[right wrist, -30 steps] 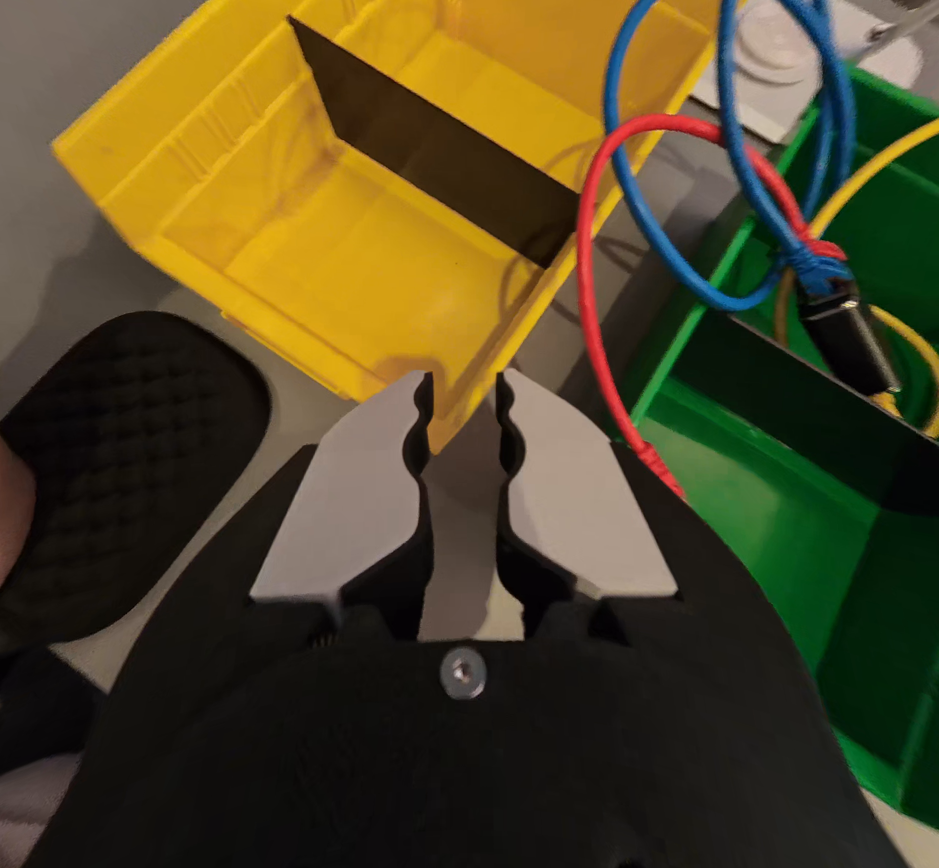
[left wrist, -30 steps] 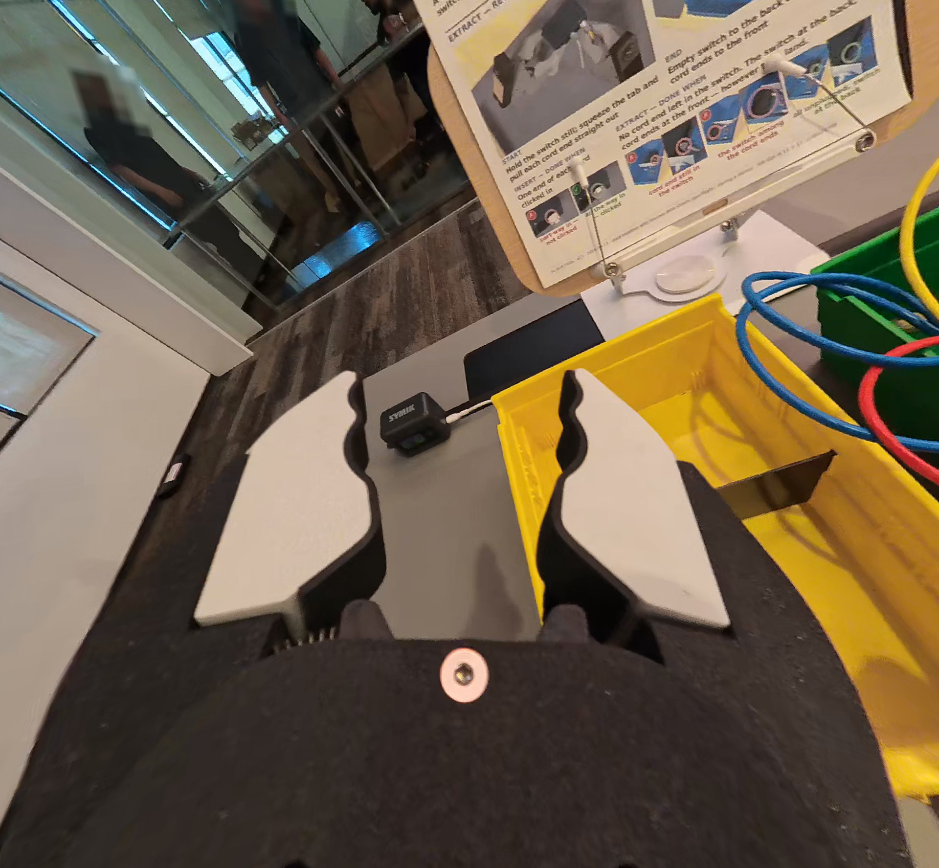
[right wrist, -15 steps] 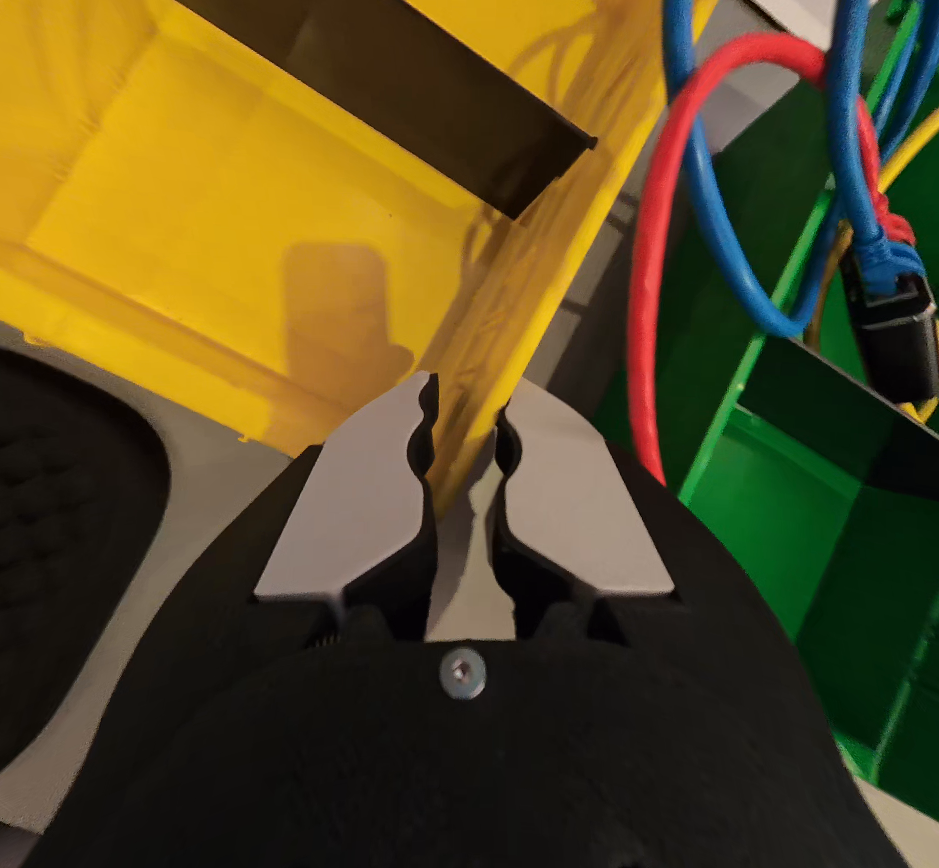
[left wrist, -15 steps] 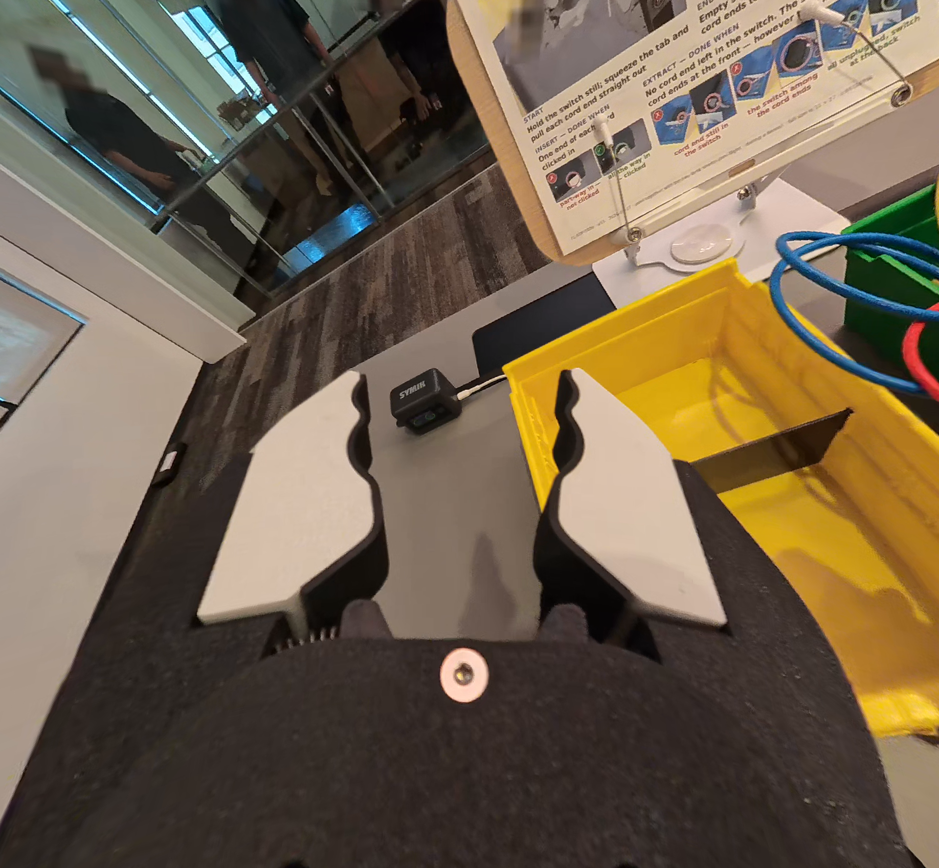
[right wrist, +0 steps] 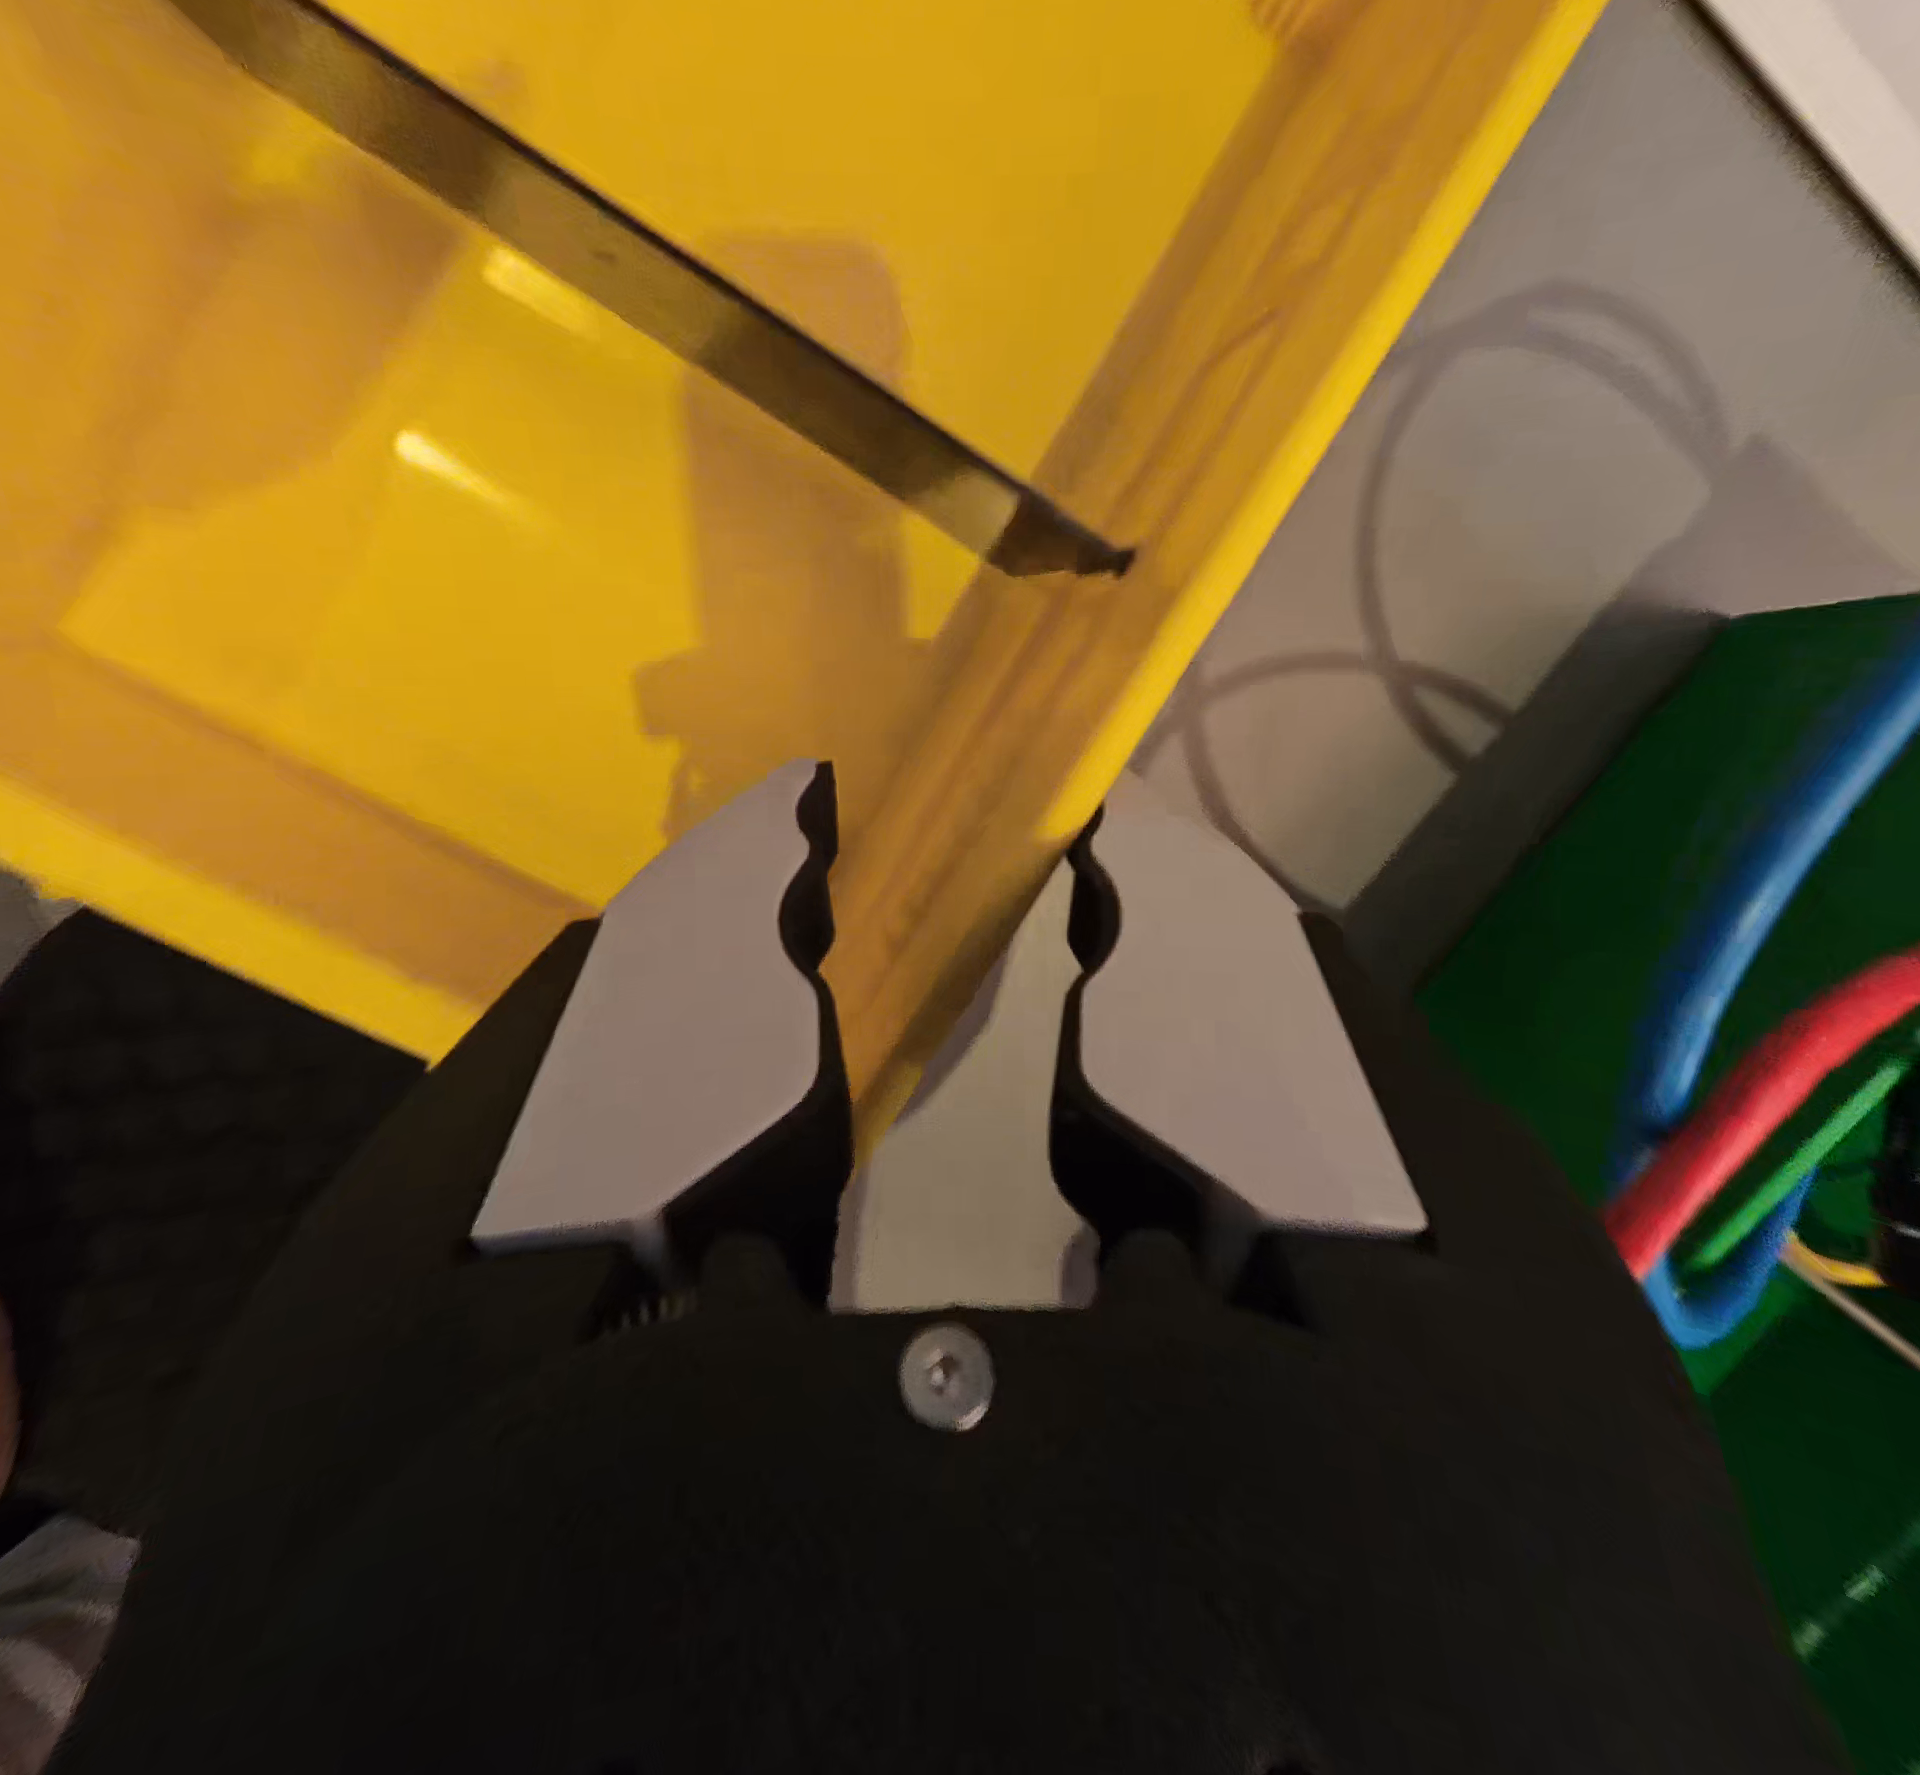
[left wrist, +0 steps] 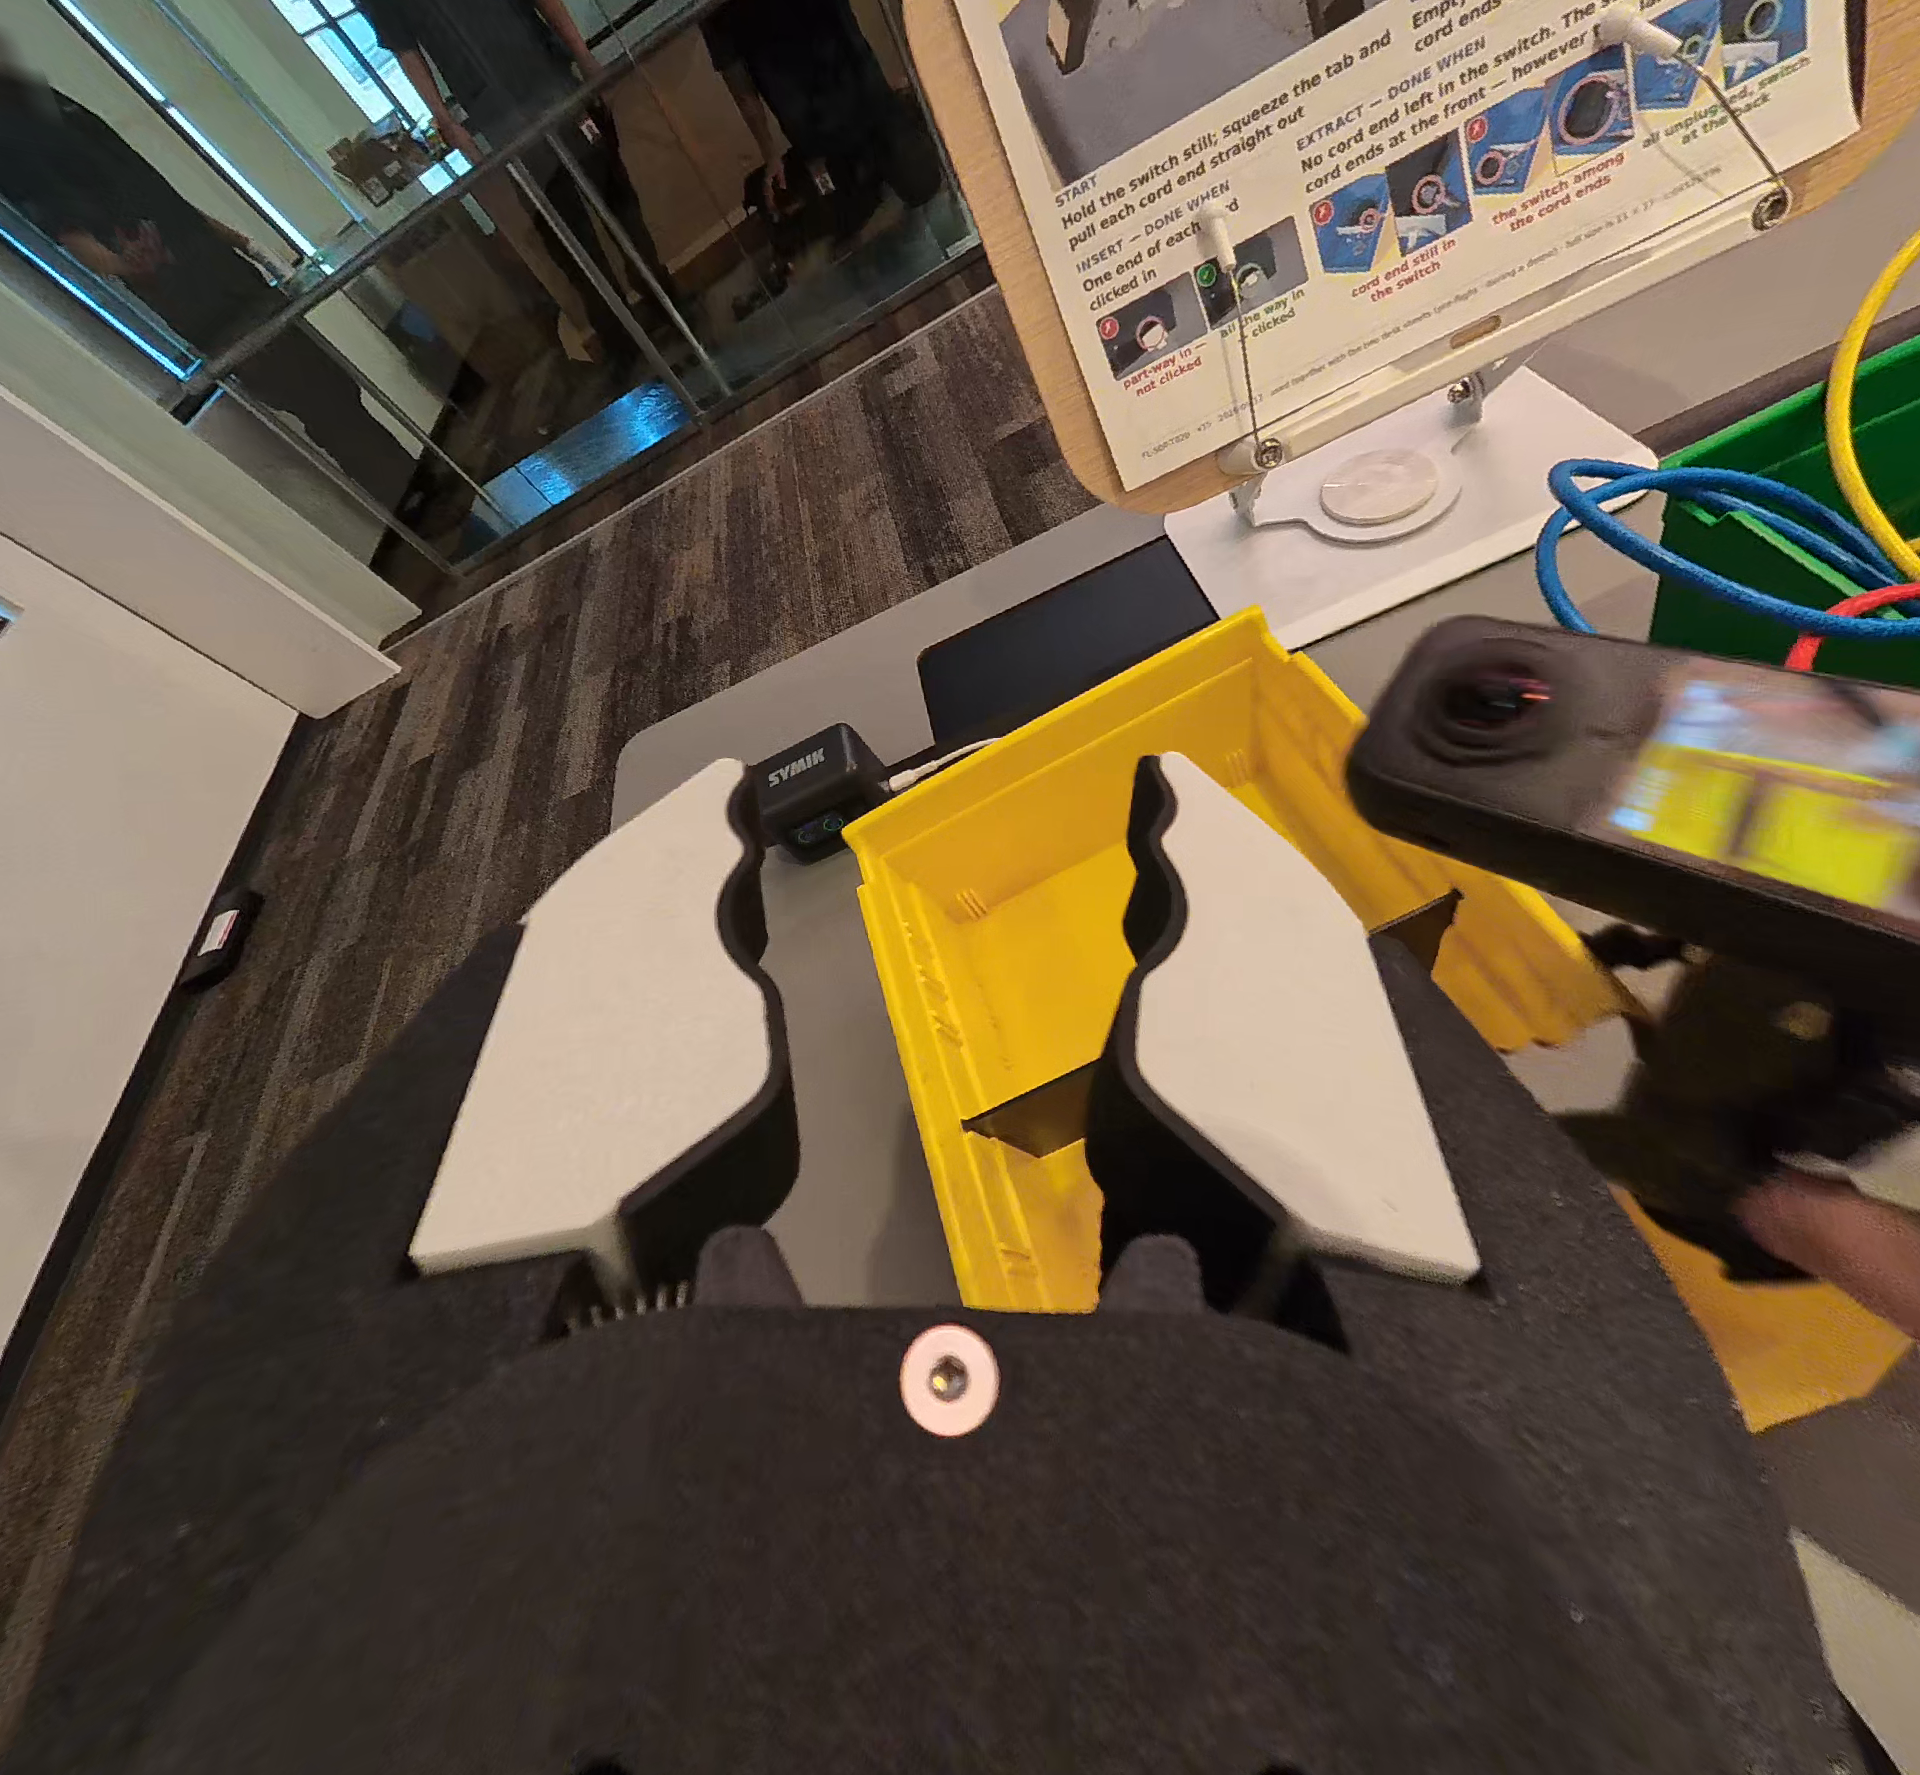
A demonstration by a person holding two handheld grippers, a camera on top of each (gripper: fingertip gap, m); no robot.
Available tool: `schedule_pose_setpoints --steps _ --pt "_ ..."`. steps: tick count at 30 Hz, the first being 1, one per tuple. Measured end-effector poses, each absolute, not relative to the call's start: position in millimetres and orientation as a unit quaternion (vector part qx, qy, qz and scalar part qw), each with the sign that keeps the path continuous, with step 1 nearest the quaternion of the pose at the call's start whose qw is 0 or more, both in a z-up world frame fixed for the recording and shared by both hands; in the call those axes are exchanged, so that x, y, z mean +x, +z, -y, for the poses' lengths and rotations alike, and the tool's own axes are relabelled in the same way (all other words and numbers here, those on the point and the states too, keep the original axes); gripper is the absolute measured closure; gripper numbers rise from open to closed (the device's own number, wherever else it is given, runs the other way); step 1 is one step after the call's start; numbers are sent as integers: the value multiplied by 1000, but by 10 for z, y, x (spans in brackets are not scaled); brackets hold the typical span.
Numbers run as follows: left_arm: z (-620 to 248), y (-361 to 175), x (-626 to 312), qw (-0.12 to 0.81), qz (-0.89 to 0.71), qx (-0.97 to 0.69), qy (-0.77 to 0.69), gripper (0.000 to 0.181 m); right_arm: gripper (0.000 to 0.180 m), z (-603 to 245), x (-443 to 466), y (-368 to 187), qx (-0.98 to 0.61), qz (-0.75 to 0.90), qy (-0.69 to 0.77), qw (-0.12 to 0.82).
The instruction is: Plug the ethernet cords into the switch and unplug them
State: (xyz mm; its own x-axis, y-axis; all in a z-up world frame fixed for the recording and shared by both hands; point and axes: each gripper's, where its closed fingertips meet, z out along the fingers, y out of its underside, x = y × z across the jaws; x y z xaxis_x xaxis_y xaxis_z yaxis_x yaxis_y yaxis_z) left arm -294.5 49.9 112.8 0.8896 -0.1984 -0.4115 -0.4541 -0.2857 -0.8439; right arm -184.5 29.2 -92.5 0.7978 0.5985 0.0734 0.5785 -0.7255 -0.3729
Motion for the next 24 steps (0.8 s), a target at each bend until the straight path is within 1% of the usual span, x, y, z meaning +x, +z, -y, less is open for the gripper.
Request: schedule_pose_setpoints --steps 1,5,7,12,13,16,18,20,22,24 --pt "-501 1123 -2932 560 -208 -794 115 114 136 -336 -1838 -974 -934 315 20 170" --pt "-517 1102 -2872 556 -218 -794 117 114 150 -405 -1846 -1153 -953 284 37 97" --pt "-531 1092 -2843 554 -221 -794 118 114 157 -494 -1830 -1165 -960 259 38 98" --pt "-560 1055 -2769 548 -231 -794 123 114 159 -544 -1776 -1229 -969 234 33 65" --pt "-561 1048 -2760 547 -232 -795 123 114 162 -544 -1781 -1236 -972 222 41 67" --pt "-558 1046 -2739 546 -236 -794 124 114 162 -572 -1794 -1271 -971 218 45 84" --pt "-552 1059 -2727 548 -235 -793 121 114 159 -484 -1783 -1368 -973 222 50 42" --pt "-544 1063 -2716 549 -238 -792 121 115 160 -470 -1788 -1375 -975 215 57 27" --pt "-537 1062 -2714 548 -239 -792 121 115 172 -436 -1837 -1372 -971 227 73 4" --pt "-531 1066 -2709 549 -240 -792 120 115 173 -455 -1852 -1372 -973 214 81 -4"
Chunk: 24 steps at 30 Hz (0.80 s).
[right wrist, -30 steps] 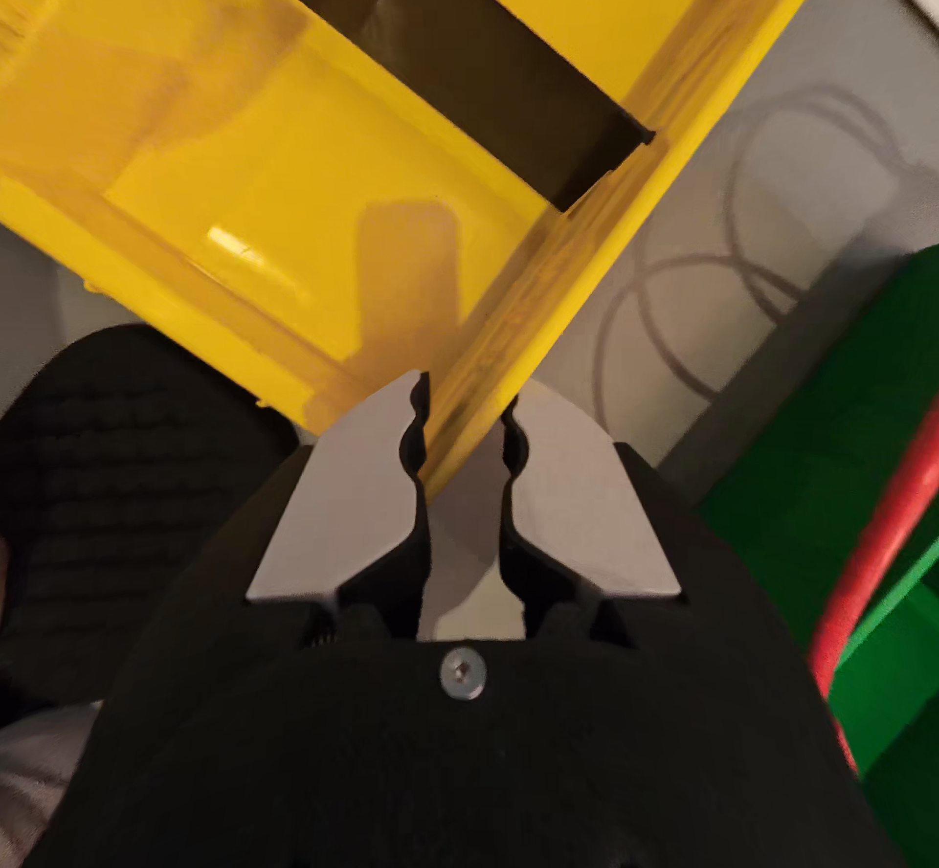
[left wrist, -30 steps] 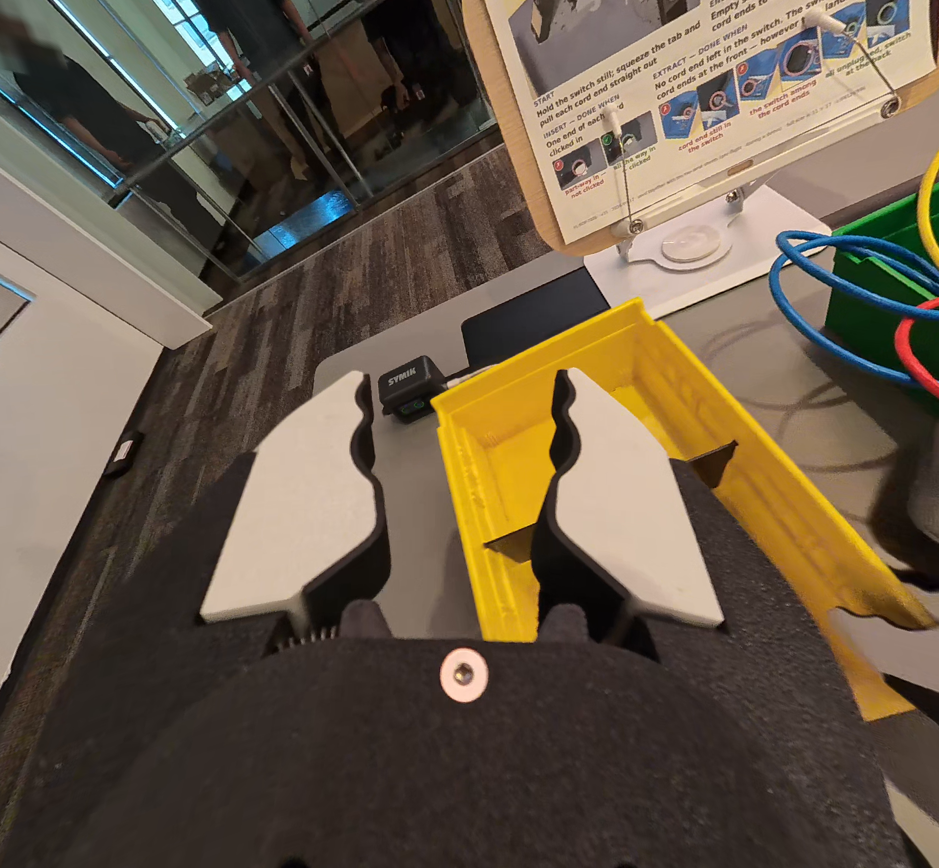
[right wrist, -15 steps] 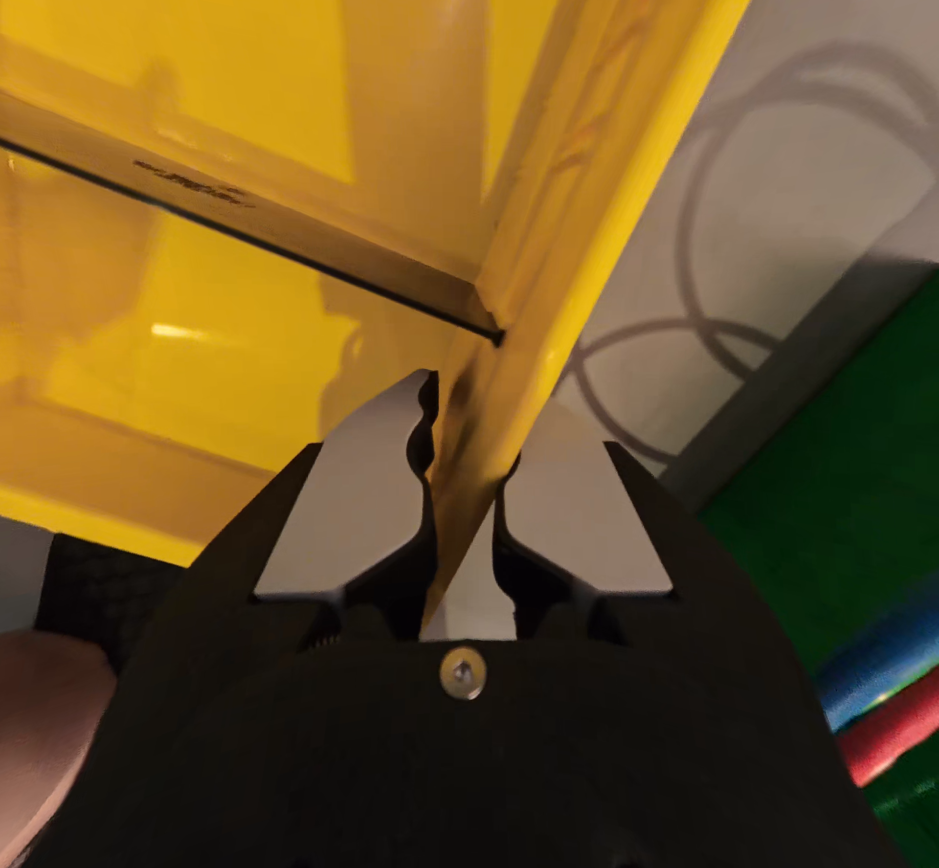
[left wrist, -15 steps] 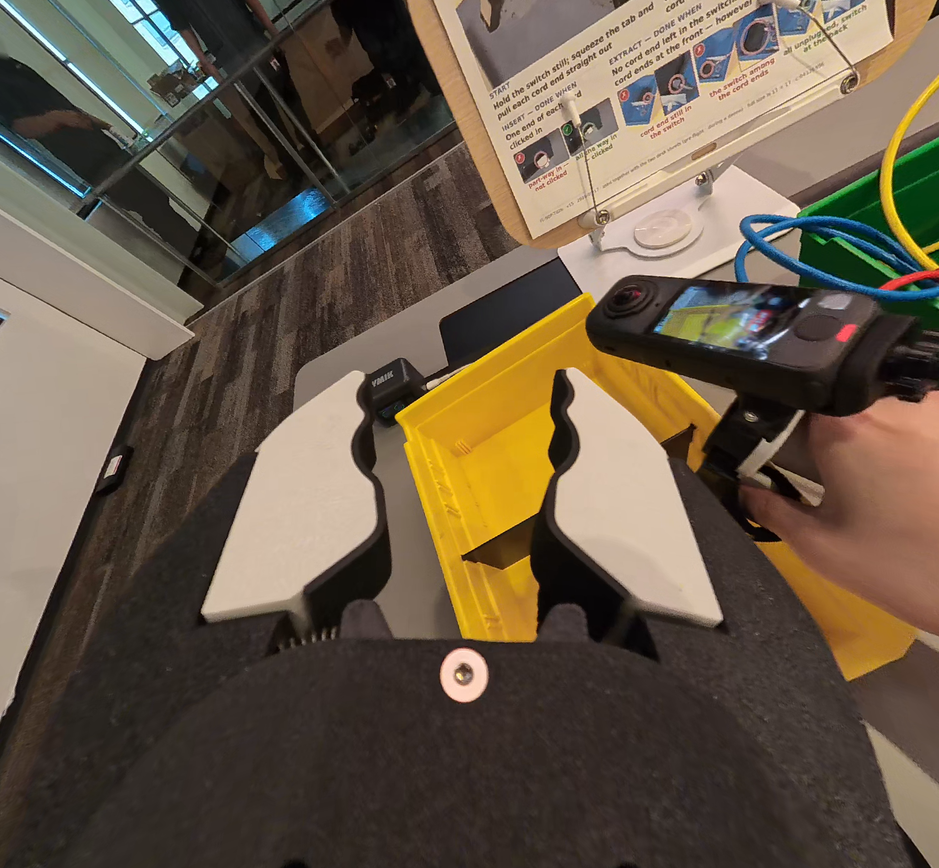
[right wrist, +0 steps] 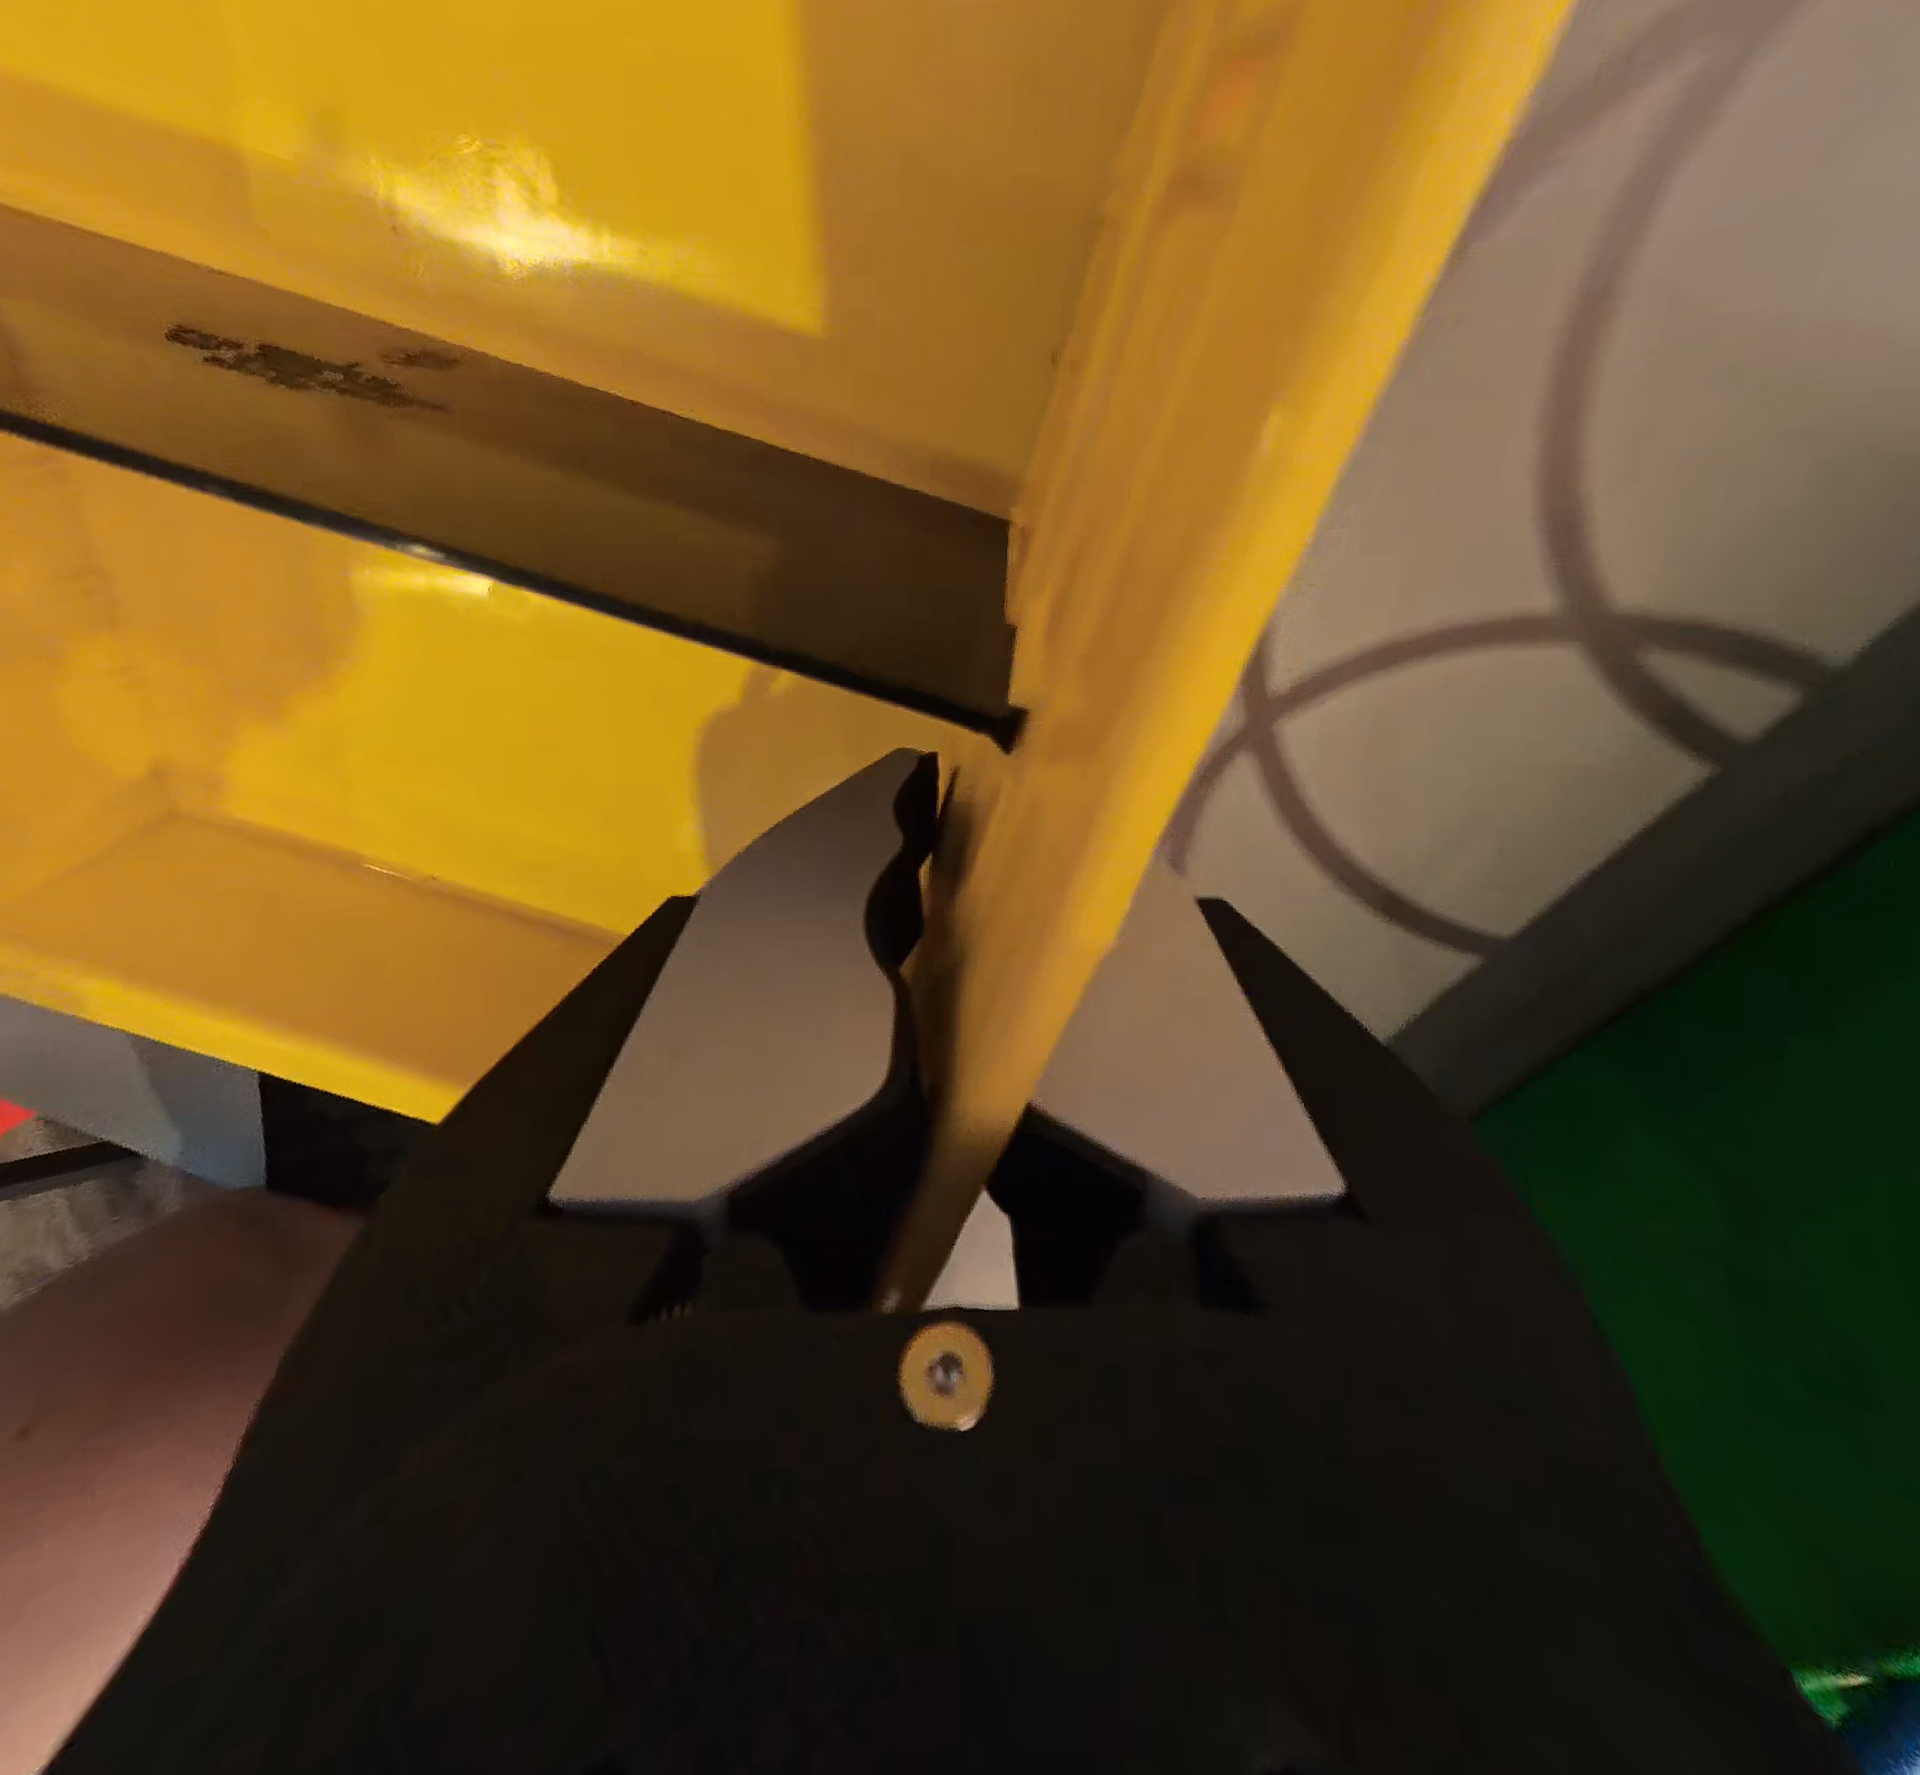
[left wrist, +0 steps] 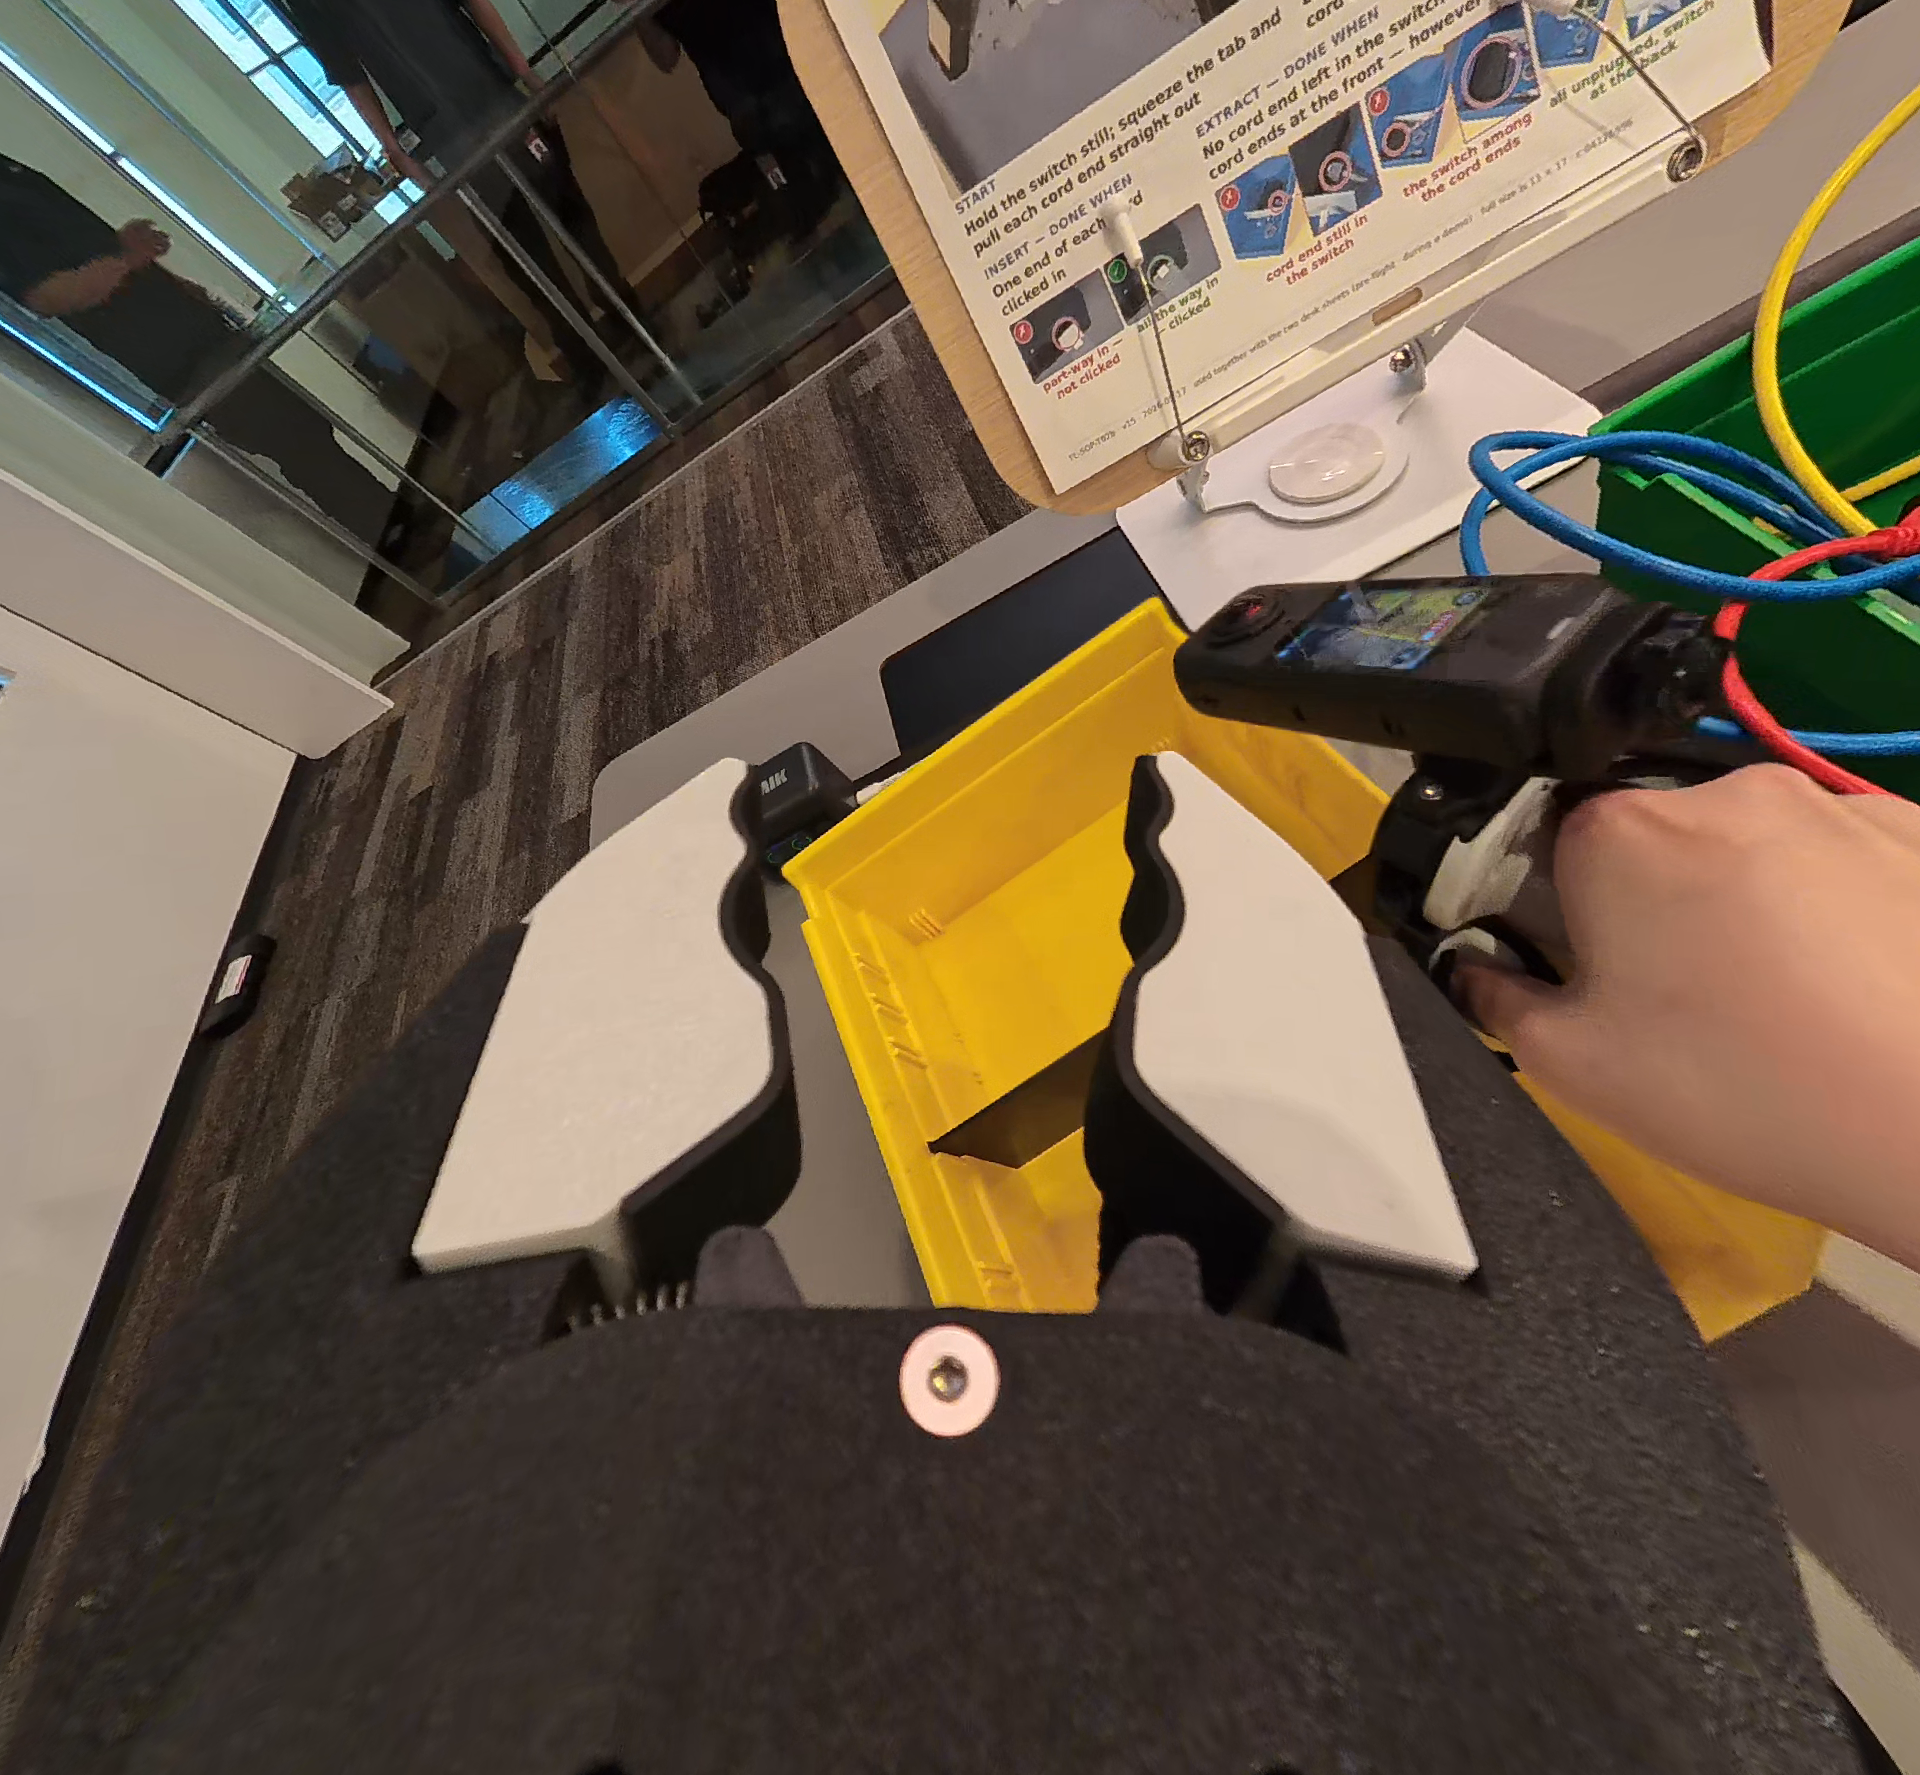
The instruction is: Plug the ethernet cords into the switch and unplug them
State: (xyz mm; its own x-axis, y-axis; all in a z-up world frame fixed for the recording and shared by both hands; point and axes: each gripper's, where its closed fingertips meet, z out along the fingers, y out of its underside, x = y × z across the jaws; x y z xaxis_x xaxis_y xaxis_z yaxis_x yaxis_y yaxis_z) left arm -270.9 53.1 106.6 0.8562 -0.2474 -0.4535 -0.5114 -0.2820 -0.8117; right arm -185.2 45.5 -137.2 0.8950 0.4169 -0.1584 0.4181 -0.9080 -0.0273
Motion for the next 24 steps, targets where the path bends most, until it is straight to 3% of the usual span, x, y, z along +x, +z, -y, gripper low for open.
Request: schedule_pose_setpoints --steps 7,14,17,20,24 --pt "-472 1121 -2629 558 -246 -785 113 115 173 -500 -1928 -1367 974 -211 -85 20" --pt "-258 1418 -2230 615 -255 -746 9 112 174 -516 -2125 -1142 966 -216 -131 47" --pt "27 1845 -2148 690 -233 -684 -43 113 174 -591 -2203 -887 962 -231 -146 22" --pt "511 2345 -2139 771 -188 -587 -158 127 174 -613 -2187 -505 953 -266 -146 8" --pt "1214 2766 -2211 813 -183 -466 -295 128 173 -570 -2030 181 940 -297 -165 -10"
